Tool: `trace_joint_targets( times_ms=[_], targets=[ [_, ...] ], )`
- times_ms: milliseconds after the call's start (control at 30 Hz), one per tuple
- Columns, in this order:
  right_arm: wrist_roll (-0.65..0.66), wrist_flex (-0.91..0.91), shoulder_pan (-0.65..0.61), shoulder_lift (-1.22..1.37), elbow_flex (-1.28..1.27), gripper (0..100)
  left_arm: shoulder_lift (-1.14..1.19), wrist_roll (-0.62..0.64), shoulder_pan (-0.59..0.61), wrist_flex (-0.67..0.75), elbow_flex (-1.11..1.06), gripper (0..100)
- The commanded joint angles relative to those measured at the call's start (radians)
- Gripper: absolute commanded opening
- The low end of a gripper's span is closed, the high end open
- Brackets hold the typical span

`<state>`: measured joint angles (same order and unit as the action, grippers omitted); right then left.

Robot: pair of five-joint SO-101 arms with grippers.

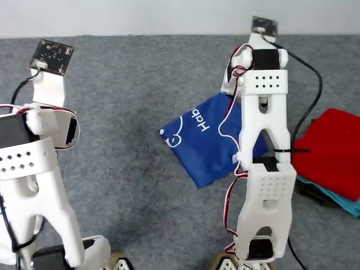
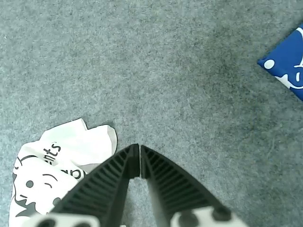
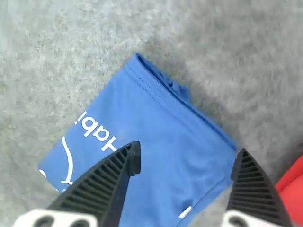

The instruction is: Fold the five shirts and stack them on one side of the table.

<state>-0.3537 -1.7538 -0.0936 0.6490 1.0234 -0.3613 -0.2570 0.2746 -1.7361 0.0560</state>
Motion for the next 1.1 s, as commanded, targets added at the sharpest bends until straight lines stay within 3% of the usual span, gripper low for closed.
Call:
trace_joint_targets(
  times_ms=[0,300,500,800,900,1067],
  targets=[
    [-0.086,-0.044,-0.033,-0.134,-0.104,31.0,-0.037,-0.011,0.006,-0.017,0.005,1],
    [-0.351,0.048,-0.177,-0.306,-0.543,34.8,-0.037,-0.011,0.006,-0.017,0.005,1],
    [-0.422,0.134,-0.163,-0.209,-0.585,51.8,-0.037,-0.012,0.008,-0.017,0.005,1],
    [-0.462,0.288,-0.113,0.062,-0.585,51.8,-0.037,-0.012,0.008,-0.017,0.005,1],
    [-0.473,0.303,-0.111,0.137,-0.578,46.7,-0.038,-0.011,0.008,-0.017,0.005,1],
    [-0.466,0.28,-0.108,0.189,-0.554,23.2,-0.04,-0.009,0.008,-0.018,0.005,1]
  ],
)
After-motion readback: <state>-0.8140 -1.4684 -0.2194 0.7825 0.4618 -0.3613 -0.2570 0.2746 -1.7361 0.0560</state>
